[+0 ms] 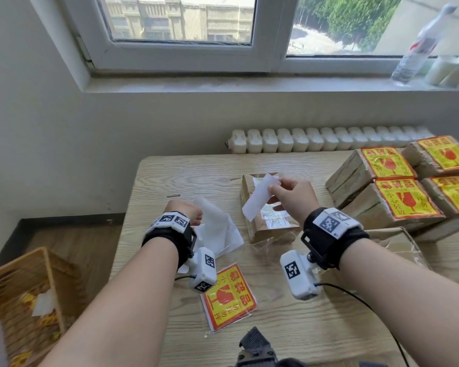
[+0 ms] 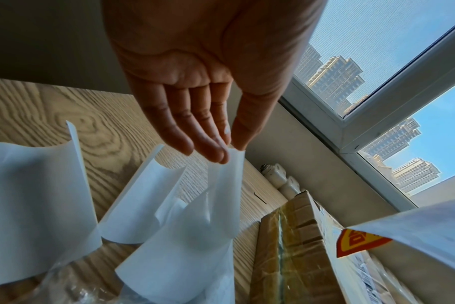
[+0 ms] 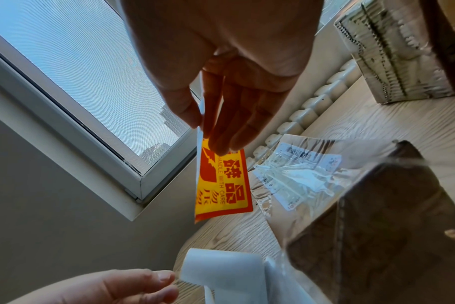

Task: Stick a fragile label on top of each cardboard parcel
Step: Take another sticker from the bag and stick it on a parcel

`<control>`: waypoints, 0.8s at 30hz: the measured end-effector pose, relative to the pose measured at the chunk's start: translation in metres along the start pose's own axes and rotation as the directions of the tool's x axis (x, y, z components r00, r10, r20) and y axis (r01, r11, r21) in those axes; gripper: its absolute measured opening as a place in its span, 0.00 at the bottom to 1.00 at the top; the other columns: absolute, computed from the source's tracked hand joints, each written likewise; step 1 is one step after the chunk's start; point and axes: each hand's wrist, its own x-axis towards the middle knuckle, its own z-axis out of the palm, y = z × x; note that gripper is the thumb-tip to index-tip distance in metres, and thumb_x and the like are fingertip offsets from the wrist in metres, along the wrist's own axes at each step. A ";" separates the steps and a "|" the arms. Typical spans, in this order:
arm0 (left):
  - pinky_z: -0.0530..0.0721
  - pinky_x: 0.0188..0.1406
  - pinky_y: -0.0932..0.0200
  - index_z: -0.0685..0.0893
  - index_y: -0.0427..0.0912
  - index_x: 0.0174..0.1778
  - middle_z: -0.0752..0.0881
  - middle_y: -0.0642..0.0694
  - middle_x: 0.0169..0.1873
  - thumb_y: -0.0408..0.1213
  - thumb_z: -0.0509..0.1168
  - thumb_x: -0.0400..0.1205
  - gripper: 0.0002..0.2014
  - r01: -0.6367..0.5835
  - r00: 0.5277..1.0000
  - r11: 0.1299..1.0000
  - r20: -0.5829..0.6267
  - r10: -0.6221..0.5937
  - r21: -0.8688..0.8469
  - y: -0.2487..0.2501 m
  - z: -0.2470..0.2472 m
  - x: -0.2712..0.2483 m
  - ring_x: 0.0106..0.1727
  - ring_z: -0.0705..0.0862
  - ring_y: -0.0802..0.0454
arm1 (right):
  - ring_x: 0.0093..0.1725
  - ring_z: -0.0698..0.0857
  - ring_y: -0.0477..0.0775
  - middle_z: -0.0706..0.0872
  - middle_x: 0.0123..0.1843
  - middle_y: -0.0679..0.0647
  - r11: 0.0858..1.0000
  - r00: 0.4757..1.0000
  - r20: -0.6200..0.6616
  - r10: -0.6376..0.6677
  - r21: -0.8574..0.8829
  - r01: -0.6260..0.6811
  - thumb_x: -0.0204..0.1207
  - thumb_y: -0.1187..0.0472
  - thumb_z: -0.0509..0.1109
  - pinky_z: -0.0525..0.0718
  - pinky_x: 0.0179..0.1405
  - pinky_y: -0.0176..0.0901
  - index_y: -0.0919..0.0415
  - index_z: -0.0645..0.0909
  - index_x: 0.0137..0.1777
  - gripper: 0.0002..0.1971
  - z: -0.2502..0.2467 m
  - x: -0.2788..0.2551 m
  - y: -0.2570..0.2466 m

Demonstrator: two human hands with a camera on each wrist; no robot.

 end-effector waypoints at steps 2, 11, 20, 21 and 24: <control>0.84 0.27 0.64 0.81 0.33 0.36 0.85 0.40 0.36 0.25 0.63 0.80 0.07 -0.006 1.000 1.000 0.012 0.006 -0.002 0.001 -0.003 -0.003 0.33 0.84 0.50 | 0.37 0.89 0.49 0.89 0.40 0.53 1.000 1.000 0.000 0.000 -0.003 0.000 0.78 0.67 0.66 0.88 0.42 0.46 0.54 0.84 0.40 0.09 0.000 -0.001 -0.001; 0.83 0.30 0.60 0.84 0.34 0.40 0.86 0.42 0.34 0.26 0.63 0.79 0.05 -0.085 0.996 0.996 0.043 0.085 0.013 0.010 -0.001 -0.024 0.31 0.84 0.52 | 0.41 0.90 0.51 0.90 0.42 0.54 0.999 1.000 0.000 -0.031 -0.040 0.031 0.74 0.68 0.68 0.89 0.43 0.46 0.59 0.86 0.49 0.08 -0.006 -0.012 -0.003; 0.86 0.49 0.56 0.86 0.39 0.43 0.89 0.45 0.39 0.41 0.66 0.83 0.09 -0.274 0.892 0.953 0.335 0.303 -0.133 0.053 0.025 -0.079 0.38 0.87 0.53 | 0.41 0.87 0.50 0.90 0.41 0.52 0.976 0.986 -0.006 -0.165 -0.146 0.162 0.71 0.65 0.71 0.88 0.45 0.47 0.56 0.88 0.48 0.08 -0.020 -0.032 -0.012; 0.86 0.47 0.57 0.85 0.39 0.45 0.89 0.44 0.40 0.43 0.66 0.83 0.10 -0.291 0.879 0.944 0.346 0.327 -0.154 0.057 0.027 -0.086 0.39 0.88 0.52 | 0.41 0.86 0.49 0.90 0.40 0.51 0.966 0.981 0.005 -0.193 -0.172 0.191 0.71 0.64 0.71 0.87 0.46 0.47 0.55 0.89 0.47 0.08 -0.021 -0.035 -0.013; 0.89 0.42 0.56 0.84 0.37 0.46 0.90 0.41 0.42 0.51 0.68 0.80 0.17 -0.293 0.869 0.937 0.354 0.345 -0.193 0.067 0.034 -0.102 0.41 0.90 0.50 | 0.40 0.87 0.47 0.91 0.38 0.48 0.948 0.964 0.058 -0.258 -0.177 0.265 0.73 0.60 0.72 0.86 0.44 0.43 0.48 0.88 0.42 0.05 -0.026 -0.047 -0.019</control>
